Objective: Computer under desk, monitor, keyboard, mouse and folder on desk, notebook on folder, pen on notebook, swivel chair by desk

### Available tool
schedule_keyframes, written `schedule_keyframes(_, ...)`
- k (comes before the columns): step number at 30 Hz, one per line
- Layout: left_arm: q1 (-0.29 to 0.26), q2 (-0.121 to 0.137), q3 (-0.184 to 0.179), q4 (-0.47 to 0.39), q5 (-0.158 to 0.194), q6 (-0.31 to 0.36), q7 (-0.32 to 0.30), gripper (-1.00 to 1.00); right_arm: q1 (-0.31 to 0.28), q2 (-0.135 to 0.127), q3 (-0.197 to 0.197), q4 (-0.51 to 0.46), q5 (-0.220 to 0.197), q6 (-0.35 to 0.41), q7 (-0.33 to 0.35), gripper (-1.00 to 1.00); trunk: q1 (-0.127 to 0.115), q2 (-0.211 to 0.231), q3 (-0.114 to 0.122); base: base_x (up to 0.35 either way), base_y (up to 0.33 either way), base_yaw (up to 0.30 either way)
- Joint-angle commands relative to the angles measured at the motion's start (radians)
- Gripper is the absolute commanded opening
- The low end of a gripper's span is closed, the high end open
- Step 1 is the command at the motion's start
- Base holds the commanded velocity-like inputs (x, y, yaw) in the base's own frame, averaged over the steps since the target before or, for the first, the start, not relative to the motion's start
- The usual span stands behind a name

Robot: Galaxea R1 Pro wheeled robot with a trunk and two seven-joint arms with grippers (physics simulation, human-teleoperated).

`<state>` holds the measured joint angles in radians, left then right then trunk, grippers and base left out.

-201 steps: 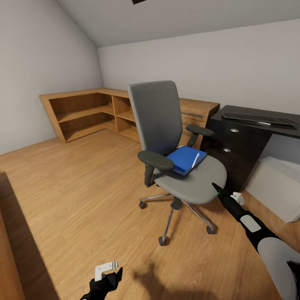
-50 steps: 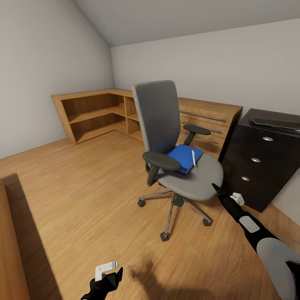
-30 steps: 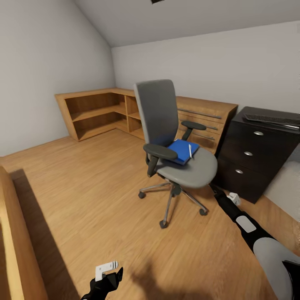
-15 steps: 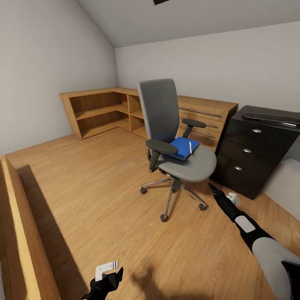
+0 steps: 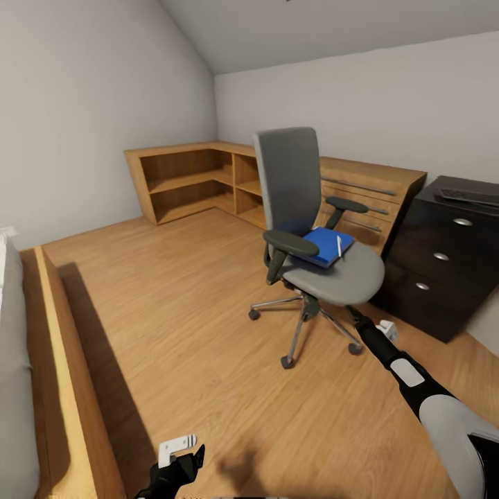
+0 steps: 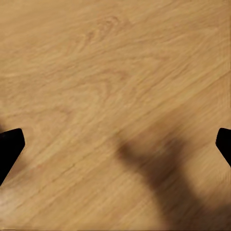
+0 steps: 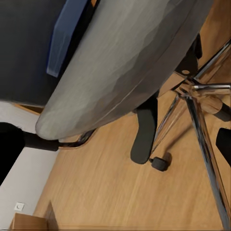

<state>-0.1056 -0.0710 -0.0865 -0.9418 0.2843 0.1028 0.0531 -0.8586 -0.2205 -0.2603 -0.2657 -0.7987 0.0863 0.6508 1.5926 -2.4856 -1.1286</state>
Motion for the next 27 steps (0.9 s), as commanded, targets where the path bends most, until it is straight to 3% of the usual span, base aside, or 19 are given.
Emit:
schedule_keyframes(1,0.0,0.0,-0.002,-0.002,0.01,0.005,0.005,1.0,0.0,0.0,-0.002,0.0,-0.01,0.009,0.004,1.0,0.0,0.0,-0.002,-0.001,0.0,0.15)
schedule_keyframes(13,0.0,0.0,-0.002,-0.002,0.01,0.005,0.007,1.0,0.0,0.0,-0.003,0.0,-0.009,0.009,0.006,1.0,0.0,0.0,-0.005,0.005,-0.015,0.046)
schedule_keyframes(27,0.0,0.0,-0.002,-0.002,0.01,0.005,0.005,1.0,0.0,0.0,-0.004,0.0,-0.008,0.009,0.006,1.0,0.0,0.0,-0.005,0.098,-0.096,0.002)
